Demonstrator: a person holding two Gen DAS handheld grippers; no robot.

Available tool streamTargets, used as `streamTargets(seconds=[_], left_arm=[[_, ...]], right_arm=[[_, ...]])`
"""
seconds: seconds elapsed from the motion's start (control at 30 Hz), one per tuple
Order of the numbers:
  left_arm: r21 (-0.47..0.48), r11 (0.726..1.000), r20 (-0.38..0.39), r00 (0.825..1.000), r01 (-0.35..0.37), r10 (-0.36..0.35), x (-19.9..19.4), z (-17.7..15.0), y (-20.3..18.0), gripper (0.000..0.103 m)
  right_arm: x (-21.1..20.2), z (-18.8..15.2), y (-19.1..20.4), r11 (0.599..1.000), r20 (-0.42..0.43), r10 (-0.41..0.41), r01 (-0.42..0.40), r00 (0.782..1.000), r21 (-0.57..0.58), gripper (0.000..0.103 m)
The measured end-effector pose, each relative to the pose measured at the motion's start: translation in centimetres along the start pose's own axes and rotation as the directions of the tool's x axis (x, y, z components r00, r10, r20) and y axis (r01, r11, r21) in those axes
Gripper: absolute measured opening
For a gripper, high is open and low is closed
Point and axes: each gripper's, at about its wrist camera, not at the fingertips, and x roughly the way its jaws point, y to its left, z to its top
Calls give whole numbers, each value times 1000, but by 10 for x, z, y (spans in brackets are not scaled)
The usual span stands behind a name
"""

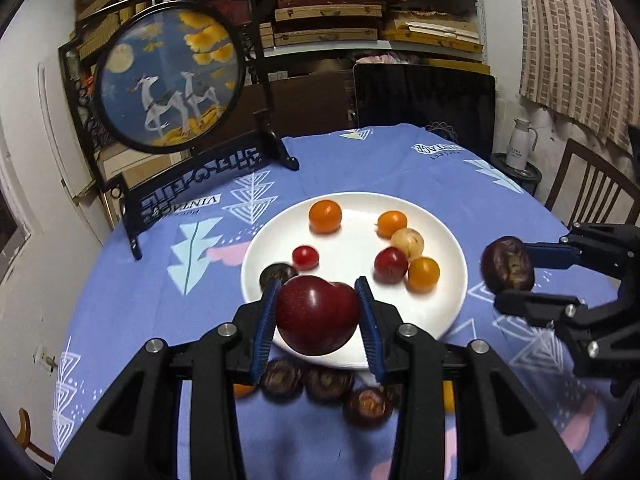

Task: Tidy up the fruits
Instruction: 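Carry the plum and dark fruit over the white plate and open both tools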

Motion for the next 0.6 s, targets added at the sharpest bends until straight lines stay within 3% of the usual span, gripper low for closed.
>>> streamTargets(seconds=[0.43,0.53,0.6], left_arm=[[-28,999,-61,998,15,-16,52,4,2,36],[-13,992,-60,990,124,-125,53,1,2,37],[-18,991,-48,990,135,-136,54,-2,3,37]], right_arm=[[31,5,-20,998,-25,20,-19,999,54,45],[36,9,-22,998,-22,15,-14,1000,54,44],[38,11,-25,998,-18,20,-19,1000,58,45]])
